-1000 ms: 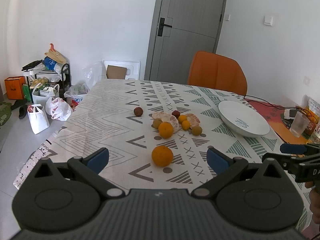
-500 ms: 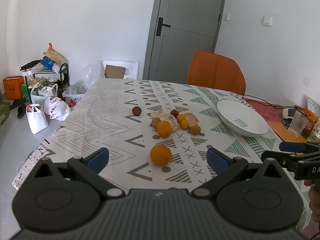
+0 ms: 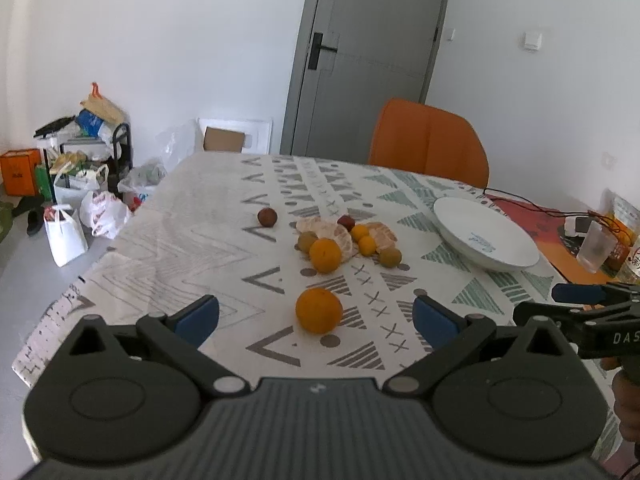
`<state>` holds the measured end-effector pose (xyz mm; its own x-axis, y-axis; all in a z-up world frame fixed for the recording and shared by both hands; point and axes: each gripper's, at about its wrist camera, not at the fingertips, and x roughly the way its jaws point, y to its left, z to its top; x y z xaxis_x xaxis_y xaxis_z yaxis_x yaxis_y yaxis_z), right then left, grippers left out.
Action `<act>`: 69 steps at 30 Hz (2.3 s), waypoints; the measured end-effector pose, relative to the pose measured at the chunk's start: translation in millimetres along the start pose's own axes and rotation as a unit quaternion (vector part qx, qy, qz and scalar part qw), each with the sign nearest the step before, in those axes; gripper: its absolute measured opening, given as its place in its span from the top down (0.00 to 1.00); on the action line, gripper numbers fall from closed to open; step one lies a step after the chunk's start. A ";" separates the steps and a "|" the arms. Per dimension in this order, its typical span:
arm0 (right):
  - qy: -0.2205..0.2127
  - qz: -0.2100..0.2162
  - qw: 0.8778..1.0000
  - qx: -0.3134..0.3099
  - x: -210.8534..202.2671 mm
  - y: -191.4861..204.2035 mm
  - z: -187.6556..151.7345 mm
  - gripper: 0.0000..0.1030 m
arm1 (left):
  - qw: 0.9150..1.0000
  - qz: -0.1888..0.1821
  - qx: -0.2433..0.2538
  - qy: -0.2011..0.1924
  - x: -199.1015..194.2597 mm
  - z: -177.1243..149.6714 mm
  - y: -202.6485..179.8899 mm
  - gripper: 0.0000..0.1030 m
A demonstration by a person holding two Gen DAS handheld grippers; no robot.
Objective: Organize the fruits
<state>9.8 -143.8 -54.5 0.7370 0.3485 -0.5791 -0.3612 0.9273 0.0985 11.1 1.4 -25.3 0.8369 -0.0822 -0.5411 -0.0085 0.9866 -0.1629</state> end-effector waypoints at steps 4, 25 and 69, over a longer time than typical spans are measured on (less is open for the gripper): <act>-0.011 0.005 1.000 0.001 7.4 -2.9 0.6 0.00 | 1.000 -0.005 -0.010 0.009 14.1 -2.4 4.8 0.02; 0.015 0.006 1.000 0.001 70.2 -13.2 6.9 0.07 | 0.998 -0.025 -0.037 0.052 85.7 -3.8 14.8 0.40; -0.020 -0.021 0.999 0.037 112.2 -21.0 38.8 0.76 | 0.998 -0.045 -0.029 0.031 120.5 45.8 37.2 0.62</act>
<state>122.2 -118.8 -90.2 0.7737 0.3134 -0.5506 -0.2878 0.9481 0.1353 136.6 34.7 -58.8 0.8001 -0.1814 -0.5718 0.0328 0.9650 -0.2602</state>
